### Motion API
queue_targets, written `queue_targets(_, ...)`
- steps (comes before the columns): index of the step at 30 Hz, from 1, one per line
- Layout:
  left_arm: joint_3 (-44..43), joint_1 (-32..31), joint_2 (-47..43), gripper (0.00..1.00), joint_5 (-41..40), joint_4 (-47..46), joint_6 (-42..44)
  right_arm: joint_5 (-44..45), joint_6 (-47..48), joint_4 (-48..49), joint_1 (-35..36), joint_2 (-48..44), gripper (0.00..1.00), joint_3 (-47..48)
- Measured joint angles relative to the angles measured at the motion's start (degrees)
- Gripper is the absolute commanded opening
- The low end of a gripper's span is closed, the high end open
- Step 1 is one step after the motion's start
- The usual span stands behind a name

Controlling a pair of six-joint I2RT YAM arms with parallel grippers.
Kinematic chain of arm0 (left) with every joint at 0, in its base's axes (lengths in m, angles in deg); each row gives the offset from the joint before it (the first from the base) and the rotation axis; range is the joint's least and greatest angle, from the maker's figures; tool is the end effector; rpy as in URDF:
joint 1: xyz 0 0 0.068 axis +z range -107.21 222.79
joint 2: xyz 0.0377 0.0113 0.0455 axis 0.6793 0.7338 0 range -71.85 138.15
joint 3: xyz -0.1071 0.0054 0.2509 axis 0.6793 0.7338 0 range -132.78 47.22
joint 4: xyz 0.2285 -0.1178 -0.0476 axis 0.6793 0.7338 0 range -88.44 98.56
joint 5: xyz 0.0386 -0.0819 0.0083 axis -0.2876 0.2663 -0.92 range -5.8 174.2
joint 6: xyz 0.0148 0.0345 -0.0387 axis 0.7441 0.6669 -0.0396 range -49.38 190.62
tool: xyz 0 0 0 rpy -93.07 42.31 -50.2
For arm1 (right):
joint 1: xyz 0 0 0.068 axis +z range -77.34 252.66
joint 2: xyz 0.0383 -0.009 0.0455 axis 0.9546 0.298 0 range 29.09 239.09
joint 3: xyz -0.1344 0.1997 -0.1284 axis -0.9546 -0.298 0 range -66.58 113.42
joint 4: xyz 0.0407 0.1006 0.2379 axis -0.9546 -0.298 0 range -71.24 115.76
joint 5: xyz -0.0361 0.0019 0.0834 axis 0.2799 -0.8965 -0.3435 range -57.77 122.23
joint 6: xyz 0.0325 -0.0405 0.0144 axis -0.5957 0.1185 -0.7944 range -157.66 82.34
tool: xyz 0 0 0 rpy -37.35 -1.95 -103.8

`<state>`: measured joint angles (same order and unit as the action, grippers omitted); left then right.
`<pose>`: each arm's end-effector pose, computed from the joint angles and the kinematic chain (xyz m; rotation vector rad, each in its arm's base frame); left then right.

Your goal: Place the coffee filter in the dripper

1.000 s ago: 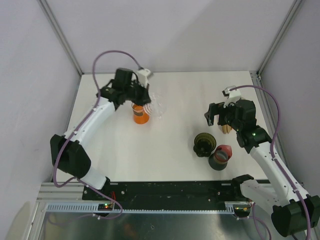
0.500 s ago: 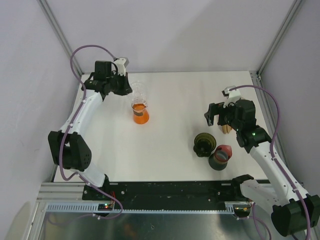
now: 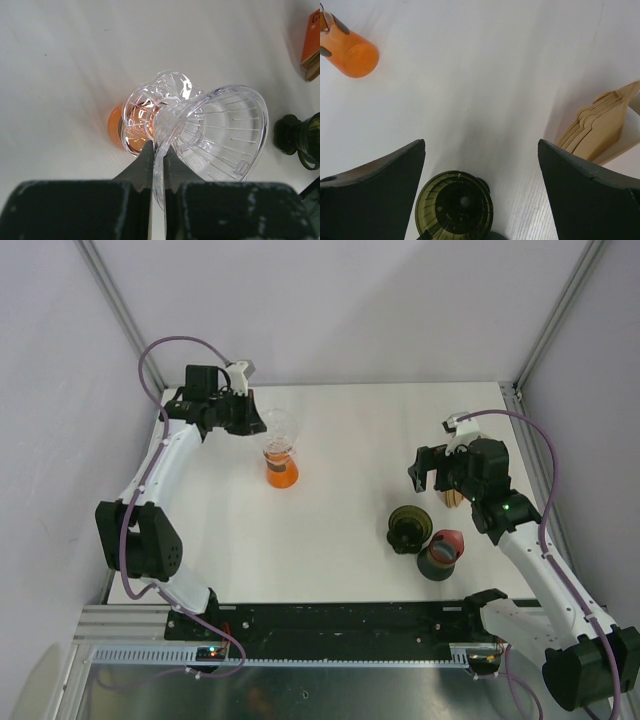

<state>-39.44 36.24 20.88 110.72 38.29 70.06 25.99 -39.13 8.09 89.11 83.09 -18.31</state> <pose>0.3560 -0.0569 0.3391 0.3540 2.2668 -0.5986 0.2051 0.0646 0.3188 -0.3296 1.9624 0.3104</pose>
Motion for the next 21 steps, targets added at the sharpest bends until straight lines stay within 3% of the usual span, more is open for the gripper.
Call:
queue_targets(10,0.63,1.25,0.00,0.01,2.34,1.70,-1.16,0.81,0.00,-0.02,0.22,0.48,0.99,-0.02)
queue_targets(21,0.59,1.70,1.86,0.09,2.34,3.74,-1.29,0.81,0.00,0.00,0.22,0.92,0.99,-0.02)
